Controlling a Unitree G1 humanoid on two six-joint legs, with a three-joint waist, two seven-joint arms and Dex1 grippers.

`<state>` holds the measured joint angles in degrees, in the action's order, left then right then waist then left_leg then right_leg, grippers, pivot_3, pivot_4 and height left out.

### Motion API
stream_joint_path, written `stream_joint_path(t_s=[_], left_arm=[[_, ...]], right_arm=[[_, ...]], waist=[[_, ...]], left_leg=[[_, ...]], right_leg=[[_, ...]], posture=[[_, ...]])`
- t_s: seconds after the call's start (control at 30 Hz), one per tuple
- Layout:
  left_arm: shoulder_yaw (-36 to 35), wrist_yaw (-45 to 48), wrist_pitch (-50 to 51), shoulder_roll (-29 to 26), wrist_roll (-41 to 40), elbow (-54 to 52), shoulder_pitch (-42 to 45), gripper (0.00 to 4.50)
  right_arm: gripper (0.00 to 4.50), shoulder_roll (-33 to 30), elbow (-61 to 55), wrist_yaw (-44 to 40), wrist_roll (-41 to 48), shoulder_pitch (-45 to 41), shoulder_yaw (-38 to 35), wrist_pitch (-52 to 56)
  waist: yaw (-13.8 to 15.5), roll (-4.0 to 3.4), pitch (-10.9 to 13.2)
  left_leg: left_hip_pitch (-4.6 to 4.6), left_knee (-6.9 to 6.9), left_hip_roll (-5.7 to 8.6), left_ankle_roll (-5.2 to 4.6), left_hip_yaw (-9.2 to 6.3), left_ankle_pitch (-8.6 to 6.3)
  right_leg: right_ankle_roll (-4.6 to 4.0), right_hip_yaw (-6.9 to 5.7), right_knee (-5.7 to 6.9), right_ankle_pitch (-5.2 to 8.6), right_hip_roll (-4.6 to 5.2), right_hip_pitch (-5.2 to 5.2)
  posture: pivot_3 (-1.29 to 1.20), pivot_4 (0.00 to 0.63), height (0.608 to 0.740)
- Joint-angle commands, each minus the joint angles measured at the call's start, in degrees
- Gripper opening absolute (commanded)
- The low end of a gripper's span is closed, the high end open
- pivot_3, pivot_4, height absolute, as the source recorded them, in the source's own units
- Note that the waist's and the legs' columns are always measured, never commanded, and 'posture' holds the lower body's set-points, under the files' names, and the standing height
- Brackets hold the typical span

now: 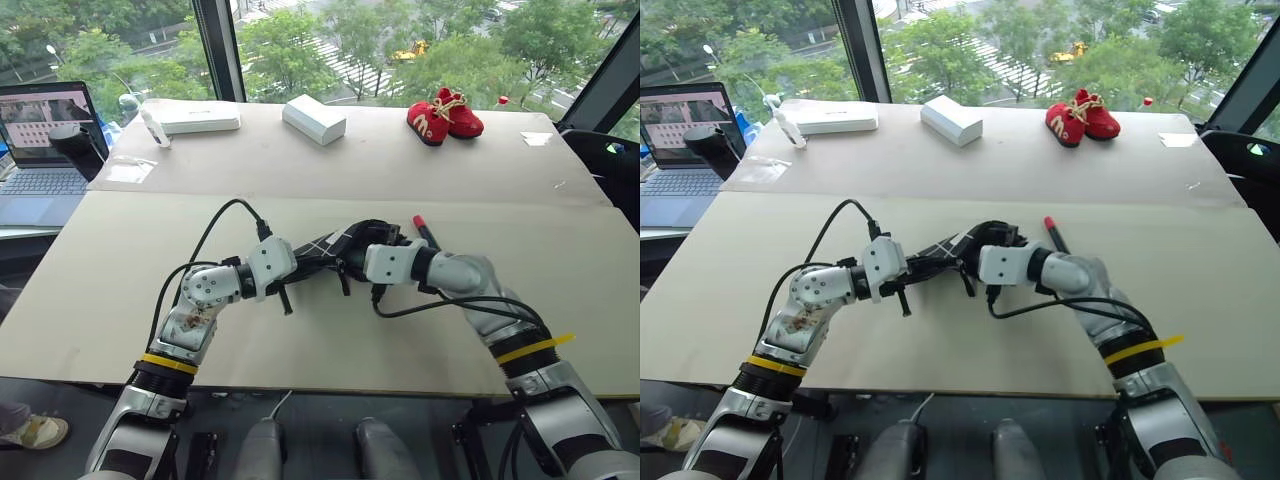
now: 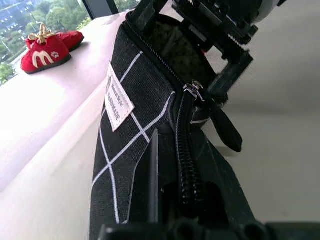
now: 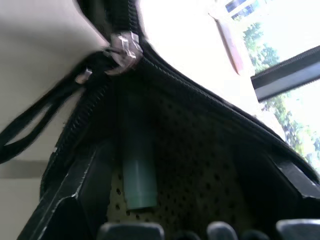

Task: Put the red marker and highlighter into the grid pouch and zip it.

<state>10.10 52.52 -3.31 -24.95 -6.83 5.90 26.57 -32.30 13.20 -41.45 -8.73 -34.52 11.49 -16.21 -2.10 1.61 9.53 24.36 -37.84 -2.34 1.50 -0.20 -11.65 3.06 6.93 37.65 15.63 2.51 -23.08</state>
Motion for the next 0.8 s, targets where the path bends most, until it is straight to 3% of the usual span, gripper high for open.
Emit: stream_joint_path(t_s=[0.03, 0.13, 0.2, 0.43, 0.8], left_arm=[[-0.1, -0.4, -1.1, -0.9, 0.9, -1.0, -0.9, 0.00], [0.0, -0.7, -1.2, -0.9, 0.9, -1.0, -1.3, 0.00], [0.0, -0.8, -1.0, -0.8, 1.0, -1.1, -1.3, 0.00], [0.0, -1.1, -0.8, -0.6, 1.2, -1.4, -1.4, 0.00], [-0.2, -1.7, -0.2, -0.6, 1.2, -2.4, -1.8, 0.00]], right_arm=[[3.91, -2.8, -7.4, -10.0, 23.7, 3.7, -12.1, 14.8], [3.91, -7.2, -14.7, -18.9, 39.6, 9.5, -17.2, 30.5], [3.91, -8.5, -15.1, -20.4, 43.8, 11.3, -20.1, 34.2], [3.91, -5.6, 4.0, 0.2, 20.6, 4.8, -13.7, 26.3], [3.91, 0.4, 17.4, 9.6, 13.4, -1.6, -12.3, 30.2]], waist=[[0.1, 0.00, 0.0], [0.3, 0.00, 0.0], [0.4, 0.00, 0.0], [-0.6, 0.00, 0.0], [-0.2, 0.00, 0.0]], left_leg=[[-0.01, 0.00, 0.00, 0.00, -0.01, 0.00], [-0.01, 0.00, -0.02, -0.01, -0.04, 0.00], [-0.01, 0.00, -0.02, -0.01, -0.05, 0.00], [-0.19, -0.01, -0.01, -0.05, 0.05, 0.04], [-0.02, 0.00, 0.05, -0.05, 0.04, 0.04]], right_leg=[[0.00, -0.01, -0.03, 0.00, 0.00, 0.04], [0.00, -0.02, -0.01, 0.00, 0.00, 0.06], [0.00, -0.02, -0.02, 0.00, -0.01, 0.07], [-0.01, 0.06, 0.08, 0.00, -0.05, 0.06], [-0.01, 0.08, 0.05, 0.00, 0.02, -0.04]], posture=[[0.00, 0.150, 0.729], [0.00, 0.150, 0.729], [0.00, 0.150, 0.729], [0.00, 0.150, 0.729], [0.00, 0.150, 0.729]])
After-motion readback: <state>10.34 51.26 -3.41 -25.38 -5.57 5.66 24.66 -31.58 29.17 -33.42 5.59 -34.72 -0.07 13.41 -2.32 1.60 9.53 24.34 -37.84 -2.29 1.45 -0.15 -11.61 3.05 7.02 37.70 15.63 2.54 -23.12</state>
